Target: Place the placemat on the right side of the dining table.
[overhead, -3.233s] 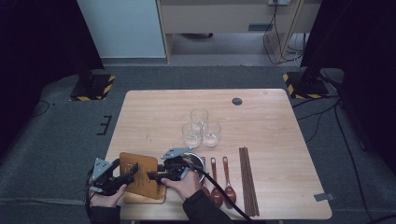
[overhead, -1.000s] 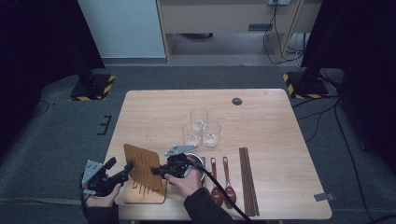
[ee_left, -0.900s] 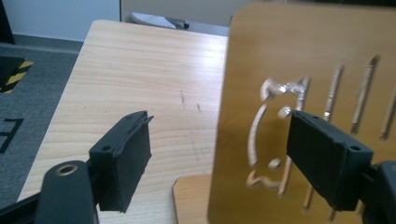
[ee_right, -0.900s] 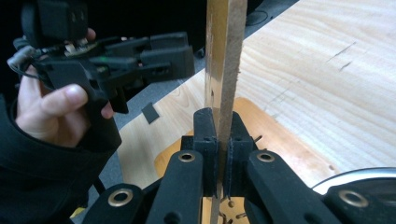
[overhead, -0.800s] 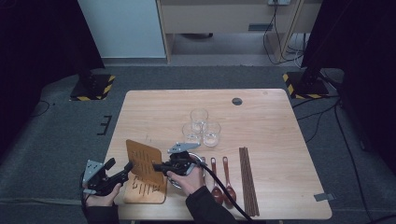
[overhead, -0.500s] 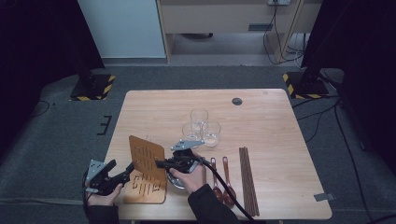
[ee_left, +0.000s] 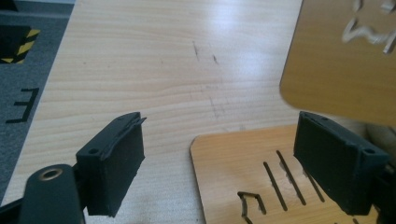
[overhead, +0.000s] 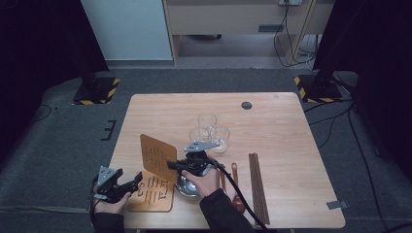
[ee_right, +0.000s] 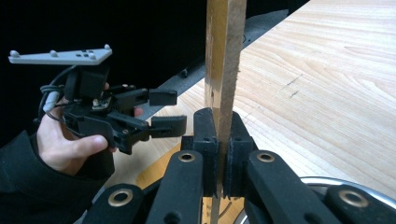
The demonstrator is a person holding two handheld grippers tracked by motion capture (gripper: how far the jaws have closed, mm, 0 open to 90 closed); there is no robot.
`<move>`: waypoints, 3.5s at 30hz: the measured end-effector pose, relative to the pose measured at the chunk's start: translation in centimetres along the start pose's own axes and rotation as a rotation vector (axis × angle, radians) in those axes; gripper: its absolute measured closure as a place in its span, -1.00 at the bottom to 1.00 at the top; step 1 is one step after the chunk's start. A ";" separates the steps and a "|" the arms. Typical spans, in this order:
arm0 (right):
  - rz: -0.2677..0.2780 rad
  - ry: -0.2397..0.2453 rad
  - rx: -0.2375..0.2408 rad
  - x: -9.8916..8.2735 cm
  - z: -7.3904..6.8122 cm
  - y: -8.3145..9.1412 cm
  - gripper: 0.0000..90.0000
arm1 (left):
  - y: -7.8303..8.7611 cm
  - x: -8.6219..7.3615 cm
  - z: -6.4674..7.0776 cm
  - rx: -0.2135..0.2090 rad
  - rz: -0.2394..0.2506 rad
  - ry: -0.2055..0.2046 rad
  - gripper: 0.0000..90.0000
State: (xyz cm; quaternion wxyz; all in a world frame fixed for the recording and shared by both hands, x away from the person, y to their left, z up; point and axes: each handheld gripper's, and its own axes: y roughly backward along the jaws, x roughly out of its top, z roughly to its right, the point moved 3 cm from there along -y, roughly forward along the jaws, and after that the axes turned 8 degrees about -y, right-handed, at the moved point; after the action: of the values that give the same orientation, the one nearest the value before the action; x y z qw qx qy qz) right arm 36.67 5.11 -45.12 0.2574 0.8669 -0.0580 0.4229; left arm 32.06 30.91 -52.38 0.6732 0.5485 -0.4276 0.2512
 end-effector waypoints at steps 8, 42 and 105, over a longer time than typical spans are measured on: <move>0.027 -0.003 -0.009 0.6 0.3 0.8 0.93 | -0.9 -0.7 0.1 0.002 -0.067 -0.027 -0.68; 0.147 -0.022 -0.046 2.7 1.8 4.6 0.93 | -2.6 -2.0 0.4 0.000 -0.183 -0.052 -0.80; 0.409 -0.109 -0.151 5.2 6.6 15.0 0.93 | -2.8 -1.9 0.4 0.002 -0.194 -0.048 -0.91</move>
State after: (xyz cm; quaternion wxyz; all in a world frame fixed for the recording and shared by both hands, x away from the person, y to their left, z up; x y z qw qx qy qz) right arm 39.87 -10.50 -38.51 0.2268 0.8369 -0.2778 0.4135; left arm 33.23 30.01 -55.50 0.6834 0.5938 -0.3884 0.1719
